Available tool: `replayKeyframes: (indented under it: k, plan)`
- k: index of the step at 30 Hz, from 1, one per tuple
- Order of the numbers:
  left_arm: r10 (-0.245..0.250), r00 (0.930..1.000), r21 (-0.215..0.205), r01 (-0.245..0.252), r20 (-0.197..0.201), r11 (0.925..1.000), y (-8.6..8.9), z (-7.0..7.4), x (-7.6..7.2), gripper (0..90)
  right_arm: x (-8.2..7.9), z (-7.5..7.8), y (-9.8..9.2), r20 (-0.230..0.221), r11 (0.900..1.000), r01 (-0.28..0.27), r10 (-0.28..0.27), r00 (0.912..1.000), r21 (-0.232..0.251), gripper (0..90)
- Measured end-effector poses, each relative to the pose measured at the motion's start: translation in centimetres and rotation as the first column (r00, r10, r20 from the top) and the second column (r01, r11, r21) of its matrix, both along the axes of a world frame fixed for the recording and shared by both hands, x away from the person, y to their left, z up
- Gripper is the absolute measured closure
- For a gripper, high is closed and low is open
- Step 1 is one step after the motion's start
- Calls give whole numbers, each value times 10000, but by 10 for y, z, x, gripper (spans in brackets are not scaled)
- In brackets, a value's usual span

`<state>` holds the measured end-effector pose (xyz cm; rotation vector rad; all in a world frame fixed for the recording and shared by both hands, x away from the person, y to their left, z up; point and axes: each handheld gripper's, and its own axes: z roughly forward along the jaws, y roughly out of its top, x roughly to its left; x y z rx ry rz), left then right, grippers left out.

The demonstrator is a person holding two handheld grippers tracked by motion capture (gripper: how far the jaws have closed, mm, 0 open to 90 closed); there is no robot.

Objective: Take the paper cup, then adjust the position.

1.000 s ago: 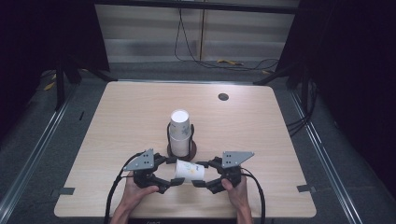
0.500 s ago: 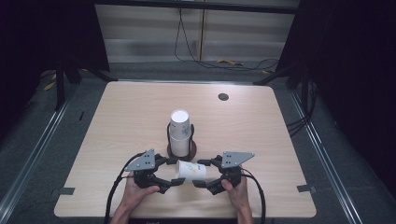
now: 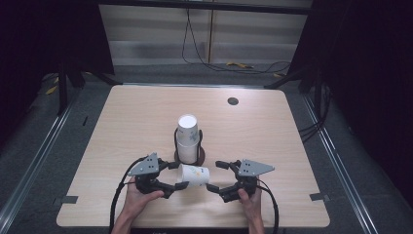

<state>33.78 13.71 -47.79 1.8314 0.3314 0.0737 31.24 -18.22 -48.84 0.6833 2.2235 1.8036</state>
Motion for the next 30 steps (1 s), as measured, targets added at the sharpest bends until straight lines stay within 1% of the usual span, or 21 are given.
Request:
replayKeyframes:
  k: [1,4,5,6,7,8,10,13,14,16,17,18,21,22,23,26,27,28,30]
  plan:
    - [19,10000,22,-19,-7,10000,1,0,0,279,0,-1,-1,-92,9997,230,-230,9997,-12,129]
    - [95,10000,93,-95,19,9999,5,2,0,278,-1,-2,-1,-103,9968,793,-793,9968,-76,130]
    - [97,10000,159,-96,-14,9998,6,2,1,278,-2,-1,-1,-50,9946,1032,-1033,9946,-123,130]
    - [118,9999,173,-118,-23,9998,7,4,1,277,-2,-1,-1,135,9911,1321,-1319,9912,-177,130]
    - [140,9999,240,-141,29,9996,9,5,1,277,-4,0,0,272,9861,1636,-1628,9863,-297,129]
    - [156,9999,242,-157,49,9996,11,7,2,277,-5,0,-1,404,9822,1841,-1826,9824,-363,130]
    - [222,9997,293,-225,111,9993,15,10,3,277,-6,1,-2,472,9756,2152,-2131,9759,-437,130]
    - [425,9991,250,-428,89,9988,22,14,5,277,-8,-1,-6,622,9687,2477,-2462,9672,-174,129]
    - [487,9988,329,-490,94,9983,24,14,6,277,-9,-2,-8,636,9655,2600,-2589,9638,-105,129]
    - [571,9984,383,-572,16,9976,28,15,7,277,-11,-2,-12,560,9613,2755,-2747,9599,-63,129]
    - [610,9981,427,-610,13,9972,29,15,8,277,-12,-2,-14,592,9592,2828,-2819,9576,-65,129]
    - [649,9979,453,-650,34,9969,31,16,8,277,-13,-2,-15,604,9545,2981,-2969,9530,-107,129]
    - [818,9966,784,-819,47,9935,36,18,10,277,-15,-1,-18,701,9372,3485,-3469,9353,-123,129]
    - [876,9961,840,-877,49,9926,37,19,10,277,-15,-1,-19,698,9324,3611,-3593,9306,-142,129]
    - [881,9961,846,-879,22,9925,39,19,11,277,-16,-2,-19,723,9245,3806,-3785,9228,-184,129]
    - [980,9952,975,-979,38,9904,45,21,12,277,-16,-4,-22,756,9066,4219,-4201,9043,-87,129]
    - [1022,9948,912,-1013,-48,9907,46,21,12,277,-17,-5,-22,756,9023,4311,-4293,9000,-76,129]
    - [1024,9947,1004,-1017,-17,9897,48,21,13,276,-17,-6,-23,742,8969,4421,-4404,8947,-81,129]
    - [1218,9925,1155,-1204,-56,9860,51,22,15,276,-18,-8,-25,695,8857,4640,-4621,8841,-128,129]
